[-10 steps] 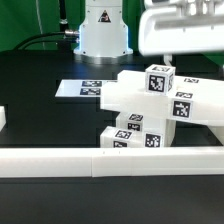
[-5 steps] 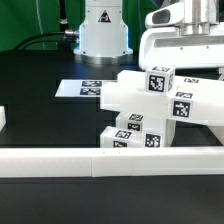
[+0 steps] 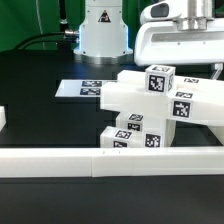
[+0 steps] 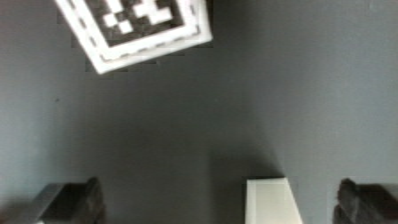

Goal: Assemble chair

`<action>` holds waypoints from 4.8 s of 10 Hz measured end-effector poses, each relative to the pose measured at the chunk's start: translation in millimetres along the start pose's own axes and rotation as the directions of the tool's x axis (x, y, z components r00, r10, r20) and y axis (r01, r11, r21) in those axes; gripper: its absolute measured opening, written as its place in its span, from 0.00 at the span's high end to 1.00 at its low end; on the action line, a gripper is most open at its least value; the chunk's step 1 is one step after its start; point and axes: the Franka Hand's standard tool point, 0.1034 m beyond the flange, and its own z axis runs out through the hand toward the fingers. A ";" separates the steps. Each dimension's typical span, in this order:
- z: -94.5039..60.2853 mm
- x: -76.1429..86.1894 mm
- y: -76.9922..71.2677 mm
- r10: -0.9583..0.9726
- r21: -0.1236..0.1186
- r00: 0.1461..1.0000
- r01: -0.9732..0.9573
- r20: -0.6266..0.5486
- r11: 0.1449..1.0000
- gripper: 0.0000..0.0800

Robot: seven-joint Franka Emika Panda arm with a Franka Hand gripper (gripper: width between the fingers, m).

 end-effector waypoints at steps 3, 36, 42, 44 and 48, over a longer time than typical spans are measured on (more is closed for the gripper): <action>-2.5 -5.5 4.7 -0.055 0.021 0.973 0.052 0.226 0.998 0.19; -62.3 117.7 49.7 -0.274 0.102 0.916 0.255 0.293 0.962 0.65; -59.6 135.7 68.6 -0.428 0.139 0.860 0.405 0.278 0.904 0.64; -55.5 135.5 70.4 -0.446 0.145 0.850 0.422 0.279 0.895 0.64; -51.2 127.9 69.8 -0.430 0.145 0.852 0.405 0.297 0.903 0.64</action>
Offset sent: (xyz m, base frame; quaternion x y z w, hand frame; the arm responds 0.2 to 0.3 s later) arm -0.0076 -0.0059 0.0063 0.0638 -0.1214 -0.1184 0.9835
